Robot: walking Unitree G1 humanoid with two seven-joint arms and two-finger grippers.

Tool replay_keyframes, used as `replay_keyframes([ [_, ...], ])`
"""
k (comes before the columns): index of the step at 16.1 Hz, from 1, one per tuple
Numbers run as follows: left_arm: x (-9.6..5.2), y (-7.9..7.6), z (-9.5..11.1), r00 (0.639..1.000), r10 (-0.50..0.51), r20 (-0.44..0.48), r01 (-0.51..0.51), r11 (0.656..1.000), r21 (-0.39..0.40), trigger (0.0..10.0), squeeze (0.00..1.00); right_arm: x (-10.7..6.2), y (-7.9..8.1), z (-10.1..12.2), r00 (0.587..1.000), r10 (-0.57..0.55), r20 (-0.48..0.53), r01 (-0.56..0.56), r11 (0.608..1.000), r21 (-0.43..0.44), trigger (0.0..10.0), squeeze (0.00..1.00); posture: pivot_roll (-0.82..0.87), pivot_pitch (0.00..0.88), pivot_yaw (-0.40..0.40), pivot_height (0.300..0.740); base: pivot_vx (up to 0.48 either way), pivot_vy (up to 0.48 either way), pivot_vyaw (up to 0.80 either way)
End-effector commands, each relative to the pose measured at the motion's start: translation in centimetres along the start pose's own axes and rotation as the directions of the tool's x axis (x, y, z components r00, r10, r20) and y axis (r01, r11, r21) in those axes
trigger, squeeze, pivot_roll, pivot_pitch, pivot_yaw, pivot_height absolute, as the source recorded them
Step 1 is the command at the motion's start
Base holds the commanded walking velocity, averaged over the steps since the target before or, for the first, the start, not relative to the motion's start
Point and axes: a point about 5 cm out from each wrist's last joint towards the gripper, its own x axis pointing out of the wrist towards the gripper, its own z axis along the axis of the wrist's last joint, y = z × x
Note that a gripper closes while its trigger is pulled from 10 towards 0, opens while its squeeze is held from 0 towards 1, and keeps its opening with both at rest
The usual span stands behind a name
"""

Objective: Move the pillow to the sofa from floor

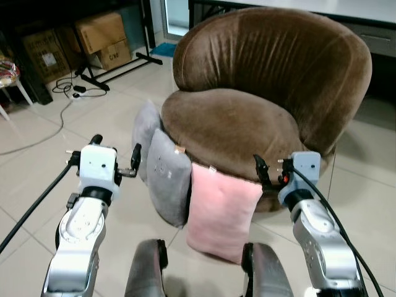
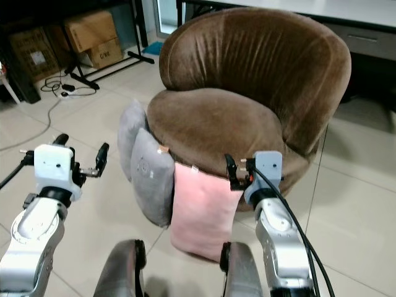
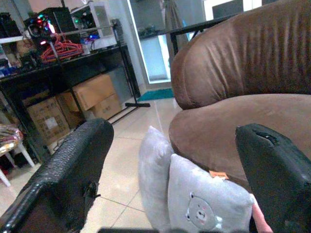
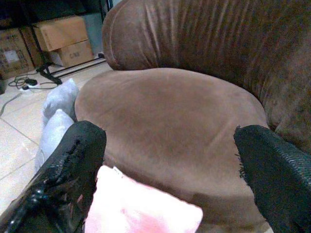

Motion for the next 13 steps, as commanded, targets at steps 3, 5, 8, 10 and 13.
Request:
replay_keyframes([
  [3,-0.22,-0.27,0.02,1.0,-0.027,-0.002,0.027,1.0,0.009,10.0,0.0,0.02,0.22,-0.25,1.0,0.0,-0.002,-0.001,0.999,-0.038,10.0,0.0,-0.04,0.0,0.043,0.505,0.0,0.0,0.0],
  [5,-0.28,-0.22,0.0,1.0,-0.03,-0.001,0.03,1.0,-0.003,10.0,0.0,0.04,0.34,-0.07,1.0,0.001,0.012,-0.001,1.0,-0.001,10.0,0.0,-0.04,0.0,0.038,0.505,0.315,0.0,0.0],
  [8,-0.4,0.07,0.02,1.0,-0.021,0.002,0.021,1.0,-0.007,10.0,0.0,0.2,0.39,0.03,1.0,-0.003,0.018,0.003,1.0,-0.015,10.0,0.0,-0.04,0.0,0.035,0.505,0.376,0.0,0.0],
  [10,-0.47,0.17,-0.13,1.0,-0.019,-0.003,0.019,1.0,-0.009,10.0,0.0,0.28,0.39,0.13,1.0,-0.008,0.026,0.008,1.0,-0.022,10.0,0.0,-0.04,0.0,0.035,0.505,0.403,0.0,0.0],
  [13,-0.45,0.2,-0.31,1.0,-0.016,-0.008,0.016,1.0,-0.01,10.0,0.0,0.38,0.25,0.05,0.999,-0.025,0.021,0.025,1.0,0.005,10.0,0.0,-0.04,0.0,0.035,0.505,0.402,0.0,-0.25],
])
